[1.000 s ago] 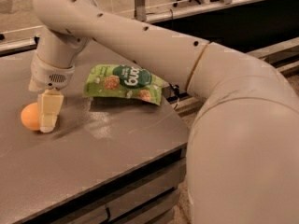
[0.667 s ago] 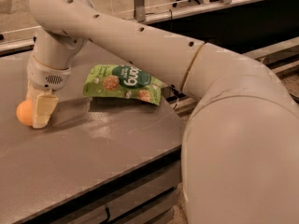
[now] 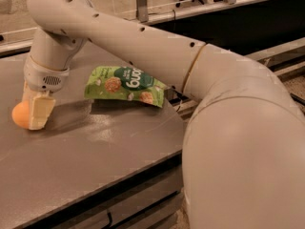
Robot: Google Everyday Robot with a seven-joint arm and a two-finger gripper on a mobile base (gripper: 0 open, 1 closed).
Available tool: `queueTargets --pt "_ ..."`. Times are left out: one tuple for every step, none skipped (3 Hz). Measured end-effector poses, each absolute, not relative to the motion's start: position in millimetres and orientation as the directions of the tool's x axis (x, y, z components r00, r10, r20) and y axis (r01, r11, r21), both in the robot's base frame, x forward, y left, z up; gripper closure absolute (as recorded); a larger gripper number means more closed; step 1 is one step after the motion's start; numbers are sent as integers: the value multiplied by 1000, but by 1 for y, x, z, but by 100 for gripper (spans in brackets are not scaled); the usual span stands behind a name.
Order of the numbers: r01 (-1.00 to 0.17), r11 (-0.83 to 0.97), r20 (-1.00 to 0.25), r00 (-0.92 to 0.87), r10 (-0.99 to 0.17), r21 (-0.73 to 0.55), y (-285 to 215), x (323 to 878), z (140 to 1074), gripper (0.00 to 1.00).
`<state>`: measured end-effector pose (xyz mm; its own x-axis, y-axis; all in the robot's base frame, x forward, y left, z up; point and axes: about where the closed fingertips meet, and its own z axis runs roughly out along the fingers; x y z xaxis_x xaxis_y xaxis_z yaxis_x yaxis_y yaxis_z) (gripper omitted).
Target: Pick orange
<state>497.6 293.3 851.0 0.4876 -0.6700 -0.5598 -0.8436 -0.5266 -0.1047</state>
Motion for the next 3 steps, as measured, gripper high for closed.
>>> queueTargets --pt "-847 -510 -550 500 -669 -150 286 501 870 100" --pt "-848 -487 -530 516 -673 -208 274 504 896 100" --pt "-846 -470 -512 528 -677 -250 264 506 917 100"
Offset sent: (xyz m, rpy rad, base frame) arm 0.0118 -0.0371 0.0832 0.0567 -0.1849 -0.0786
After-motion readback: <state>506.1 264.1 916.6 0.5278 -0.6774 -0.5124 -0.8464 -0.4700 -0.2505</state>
